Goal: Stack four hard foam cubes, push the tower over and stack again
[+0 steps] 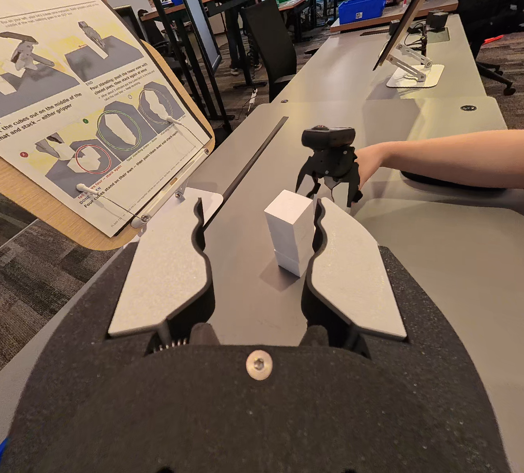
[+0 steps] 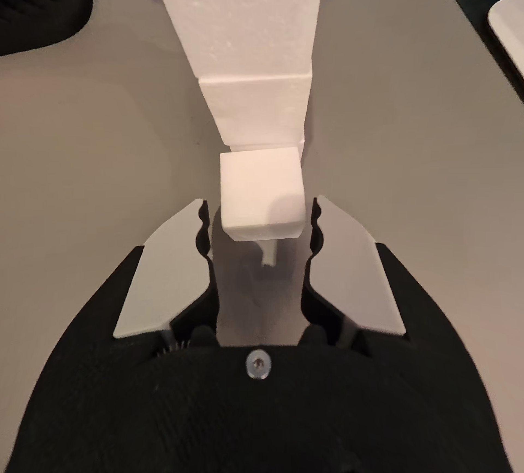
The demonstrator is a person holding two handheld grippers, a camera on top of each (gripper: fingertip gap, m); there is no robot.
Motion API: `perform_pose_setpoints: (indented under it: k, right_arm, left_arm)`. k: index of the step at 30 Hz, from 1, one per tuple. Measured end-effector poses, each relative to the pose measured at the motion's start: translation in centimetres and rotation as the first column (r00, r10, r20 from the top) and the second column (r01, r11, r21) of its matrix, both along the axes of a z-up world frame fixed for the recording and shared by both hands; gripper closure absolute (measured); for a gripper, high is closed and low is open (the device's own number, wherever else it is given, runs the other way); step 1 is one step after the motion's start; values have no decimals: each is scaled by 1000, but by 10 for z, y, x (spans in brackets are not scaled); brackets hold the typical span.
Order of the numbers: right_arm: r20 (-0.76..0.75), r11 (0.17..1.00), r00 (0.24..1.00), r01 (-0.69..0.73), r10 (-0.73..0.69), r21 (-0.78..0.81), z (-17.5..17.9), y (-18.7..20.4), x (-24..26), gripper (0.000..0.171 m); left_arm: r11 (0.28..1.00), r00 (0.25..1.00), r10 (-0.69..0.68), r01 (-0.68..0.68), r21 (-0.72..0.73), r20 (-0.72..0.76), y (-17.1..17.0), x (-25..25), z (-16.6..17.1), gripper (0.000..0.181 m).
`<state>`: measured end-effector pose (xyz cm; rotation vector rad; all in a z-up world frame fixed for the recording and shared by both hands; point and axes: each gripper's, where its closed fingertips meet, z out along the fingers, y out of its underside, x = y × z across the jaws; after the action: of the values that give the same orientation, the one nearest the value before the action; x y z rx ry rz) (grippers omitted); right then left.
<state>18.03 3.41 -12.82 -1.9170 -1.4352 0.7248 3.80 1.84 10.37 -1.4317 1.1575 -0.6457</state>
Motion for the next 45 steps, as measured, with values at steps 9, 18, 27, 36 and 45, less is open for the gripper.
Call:
perform_pose_setpoints:
  k: [9, 18, 27, 36, 45]
  right_arm:
    - [-28, 1000, 1000, -2, 2, -19, 3, -2, 8, 112]
    - [-72, 998, 996, 62, -60, 31, 49, -5, 40, 112]
    - [-191, 995, 979, 82, -70, 58, 169, -10, 8, 112]
    - [34, 988, 996, 73, -78, 136, 165, 4, -46, 112]
    - [46, 995, 997, 58, -63, 87, 151, 10, -52, 112]
  left_arm:
    - [1000, 1000, 11, -11, 1, -13, 3, -1, -2, 108]
    - [1000, 999, 20, -19, 19, -26, 3, -5, -2, 110]
    - [999, 999, 33, -33, 4, -4, 4, -12, 1, 109]
    - [1000, 1000, 28, -28, 6, 3, 1, -16, 3, 109]
    - [1000, 1000, 22, -22, 3, 4, 1, -17, 3, 109]
